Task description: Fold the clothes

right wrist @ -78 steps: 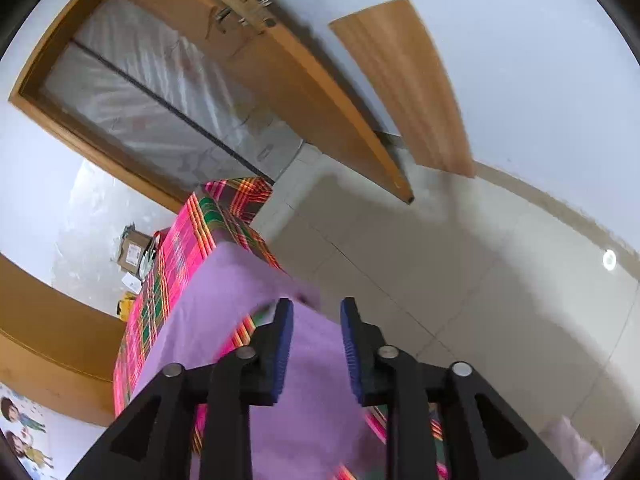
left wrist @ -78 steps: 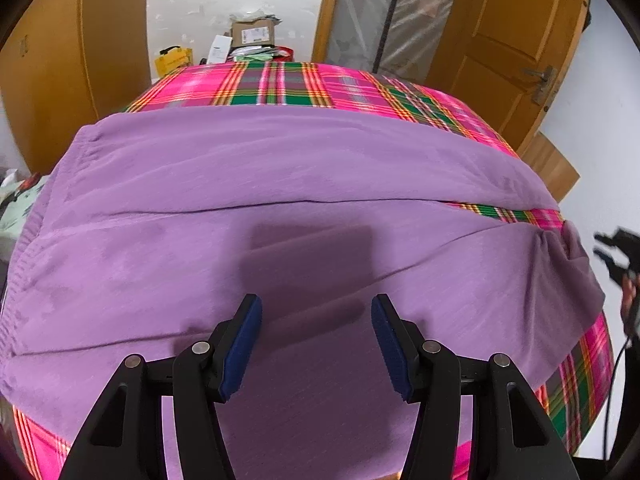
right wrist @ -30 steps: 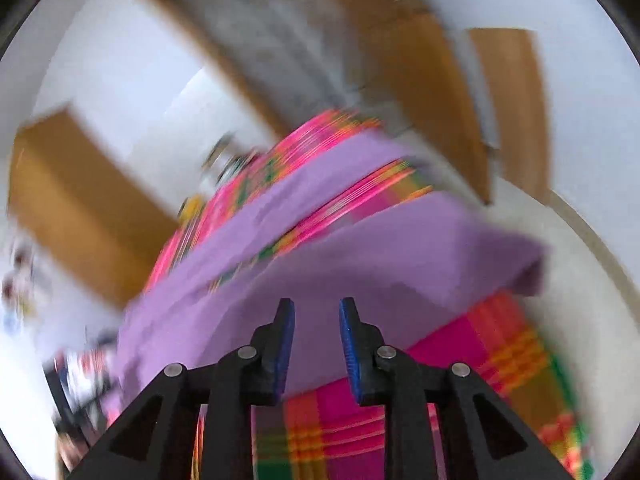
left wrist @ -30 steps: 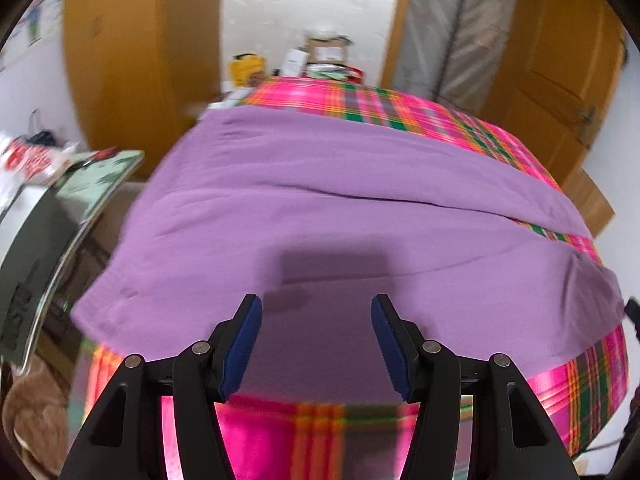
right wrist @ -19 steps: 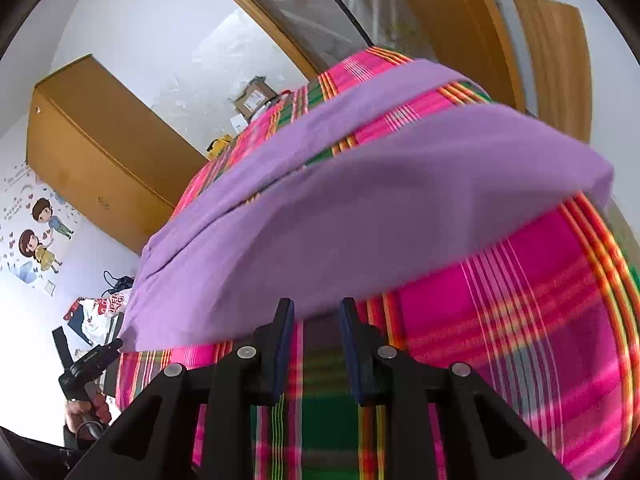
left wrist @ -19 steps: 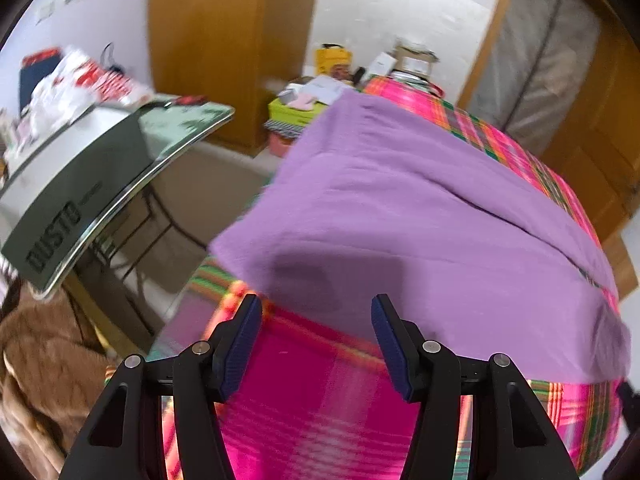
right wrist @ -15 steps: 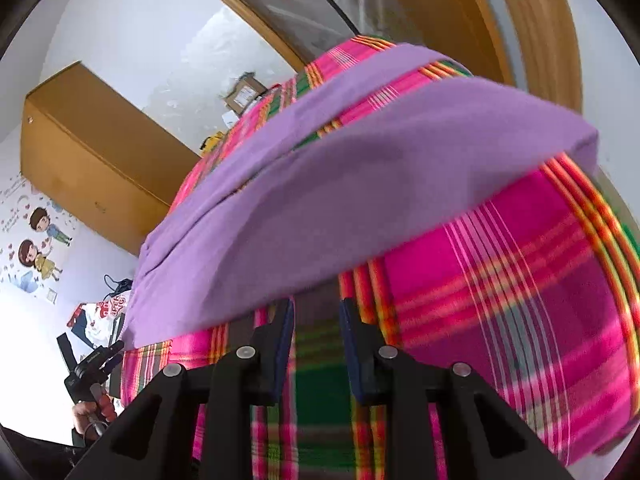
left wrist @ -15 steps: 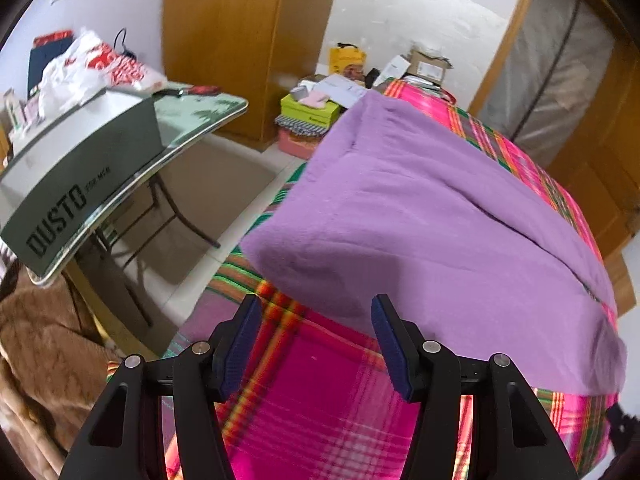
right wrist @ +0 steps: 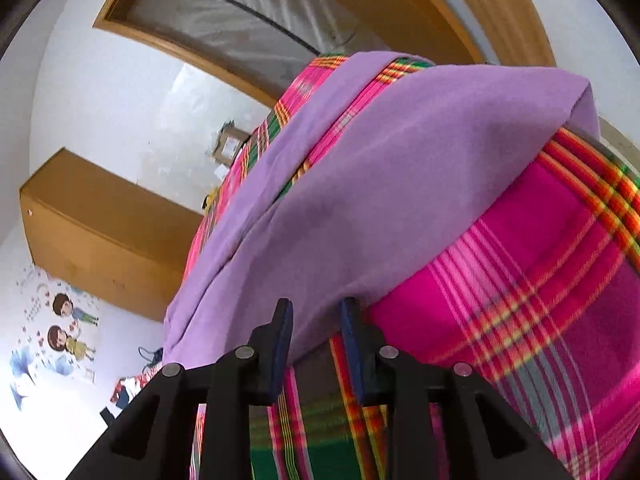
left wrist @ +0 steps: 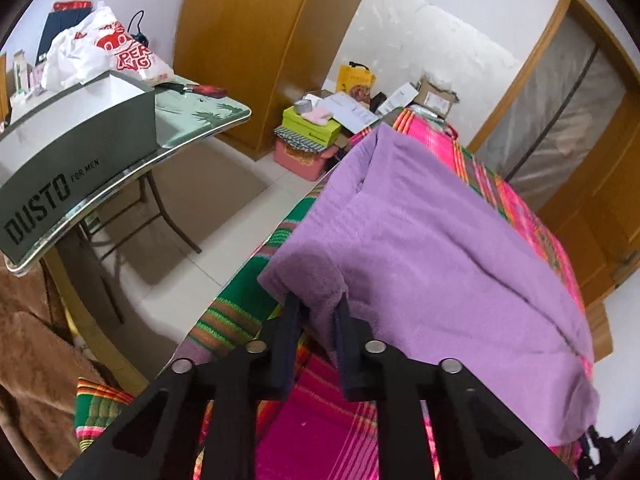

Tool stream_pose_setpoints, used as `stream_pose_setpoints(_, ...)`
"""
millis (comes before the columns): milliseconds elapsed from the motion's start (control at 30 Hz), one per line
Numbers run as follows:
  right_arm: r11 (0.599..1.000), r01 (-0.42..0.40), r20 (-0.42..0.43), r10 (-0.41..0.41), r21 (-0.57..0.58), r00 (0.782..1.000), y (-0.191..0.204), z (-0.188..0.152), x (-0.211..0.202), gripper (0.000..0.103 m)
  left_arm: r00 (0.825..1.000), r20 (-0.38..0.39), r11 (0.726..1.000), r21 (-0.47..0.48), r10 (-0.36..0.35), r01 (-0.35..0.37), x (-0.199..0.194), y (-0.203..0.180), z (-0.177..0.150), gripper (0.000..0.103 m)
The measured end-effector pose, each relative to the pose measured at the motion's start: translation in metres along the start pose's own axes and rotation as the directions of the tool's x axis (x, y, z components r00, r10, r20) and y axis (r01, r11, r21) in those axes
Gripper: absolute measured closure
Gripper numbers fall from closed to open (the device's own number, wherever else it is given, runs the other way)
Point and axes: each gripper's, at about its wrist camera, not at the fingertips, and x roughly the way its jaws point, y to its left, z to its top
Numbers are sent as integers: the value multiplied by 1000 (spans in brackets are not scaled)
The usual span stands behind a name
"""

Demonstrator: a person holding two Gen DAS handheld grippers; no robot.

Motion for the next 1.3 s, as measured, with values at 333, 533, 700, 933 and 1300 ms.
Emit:
stream_pose_setpoints(333,984,-40,43,33,174,999,-8,5,0,75,1000,18,1000,2,-21,21,-6,-3,3,92)
stream_pose_setpoints(533,972,-22,84,2,233,996,-11,8,-6,68,1000,-4,1000,5,-23,23,-2,-1,2,92)
stream_pose_setpoints(700,961,63,142,-105,268,984,-24,6,-32,67,1000,-15,1000,10,-16,16,3,-1,1,92)
stream_pose_setpoints(933,961,102,181,-151,256,972,-27,24,-25,70,1000,-9,1000,20,-4,5,9,-5,2,93)
stream_pose_setpoints(1300,971,105,215,-152,216,965,-16,22,-59,101,998,61,1000,18,-9,8,-22,-8,7,97)
